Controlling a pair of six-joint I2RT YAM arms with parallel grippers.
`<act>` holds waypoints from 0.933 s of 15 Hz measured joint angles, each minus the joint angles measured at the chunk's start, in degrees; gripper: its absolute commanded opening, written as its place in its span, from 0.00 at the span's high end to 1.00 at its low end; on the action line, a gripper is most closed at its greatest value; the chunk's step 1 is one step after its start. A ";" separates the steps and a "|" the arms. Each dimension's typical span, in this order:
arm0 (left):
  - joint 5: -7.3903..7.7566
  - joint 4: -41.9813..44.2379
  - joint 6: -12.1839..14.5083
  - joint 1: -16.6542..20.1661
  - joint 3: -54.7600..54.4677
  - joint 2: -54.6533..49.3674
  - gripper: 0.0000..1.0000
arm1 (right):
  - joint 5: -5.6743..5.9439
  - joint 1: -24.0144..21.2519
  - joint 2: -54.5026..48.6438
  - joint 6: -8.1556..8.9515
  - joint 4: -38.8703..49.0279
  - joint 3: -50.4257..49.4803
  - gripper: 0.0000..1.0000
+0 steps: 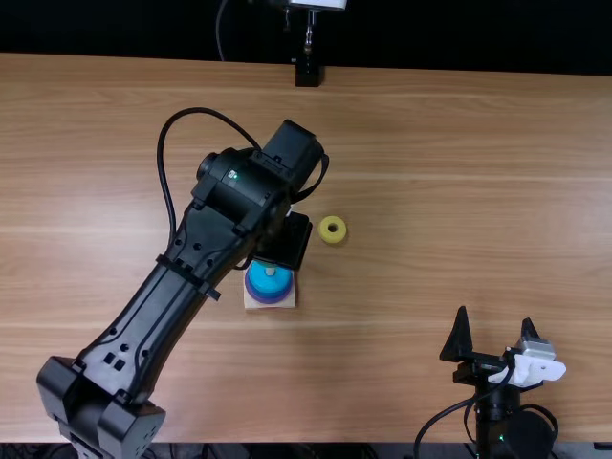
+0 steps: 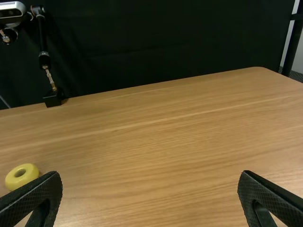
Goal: Build the Hanoi tower: stack the rings onto the peg from bottom to top in this color order: purple, dark blue, light blue, dark green, light green, yellow, orange.
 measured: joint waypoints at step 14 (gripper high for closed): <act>1.62 17.40 -0.04 4.26 -4.59 0.26 0.00 | 0.00 0.00 0.00 0.00 0.00 0.00 0.00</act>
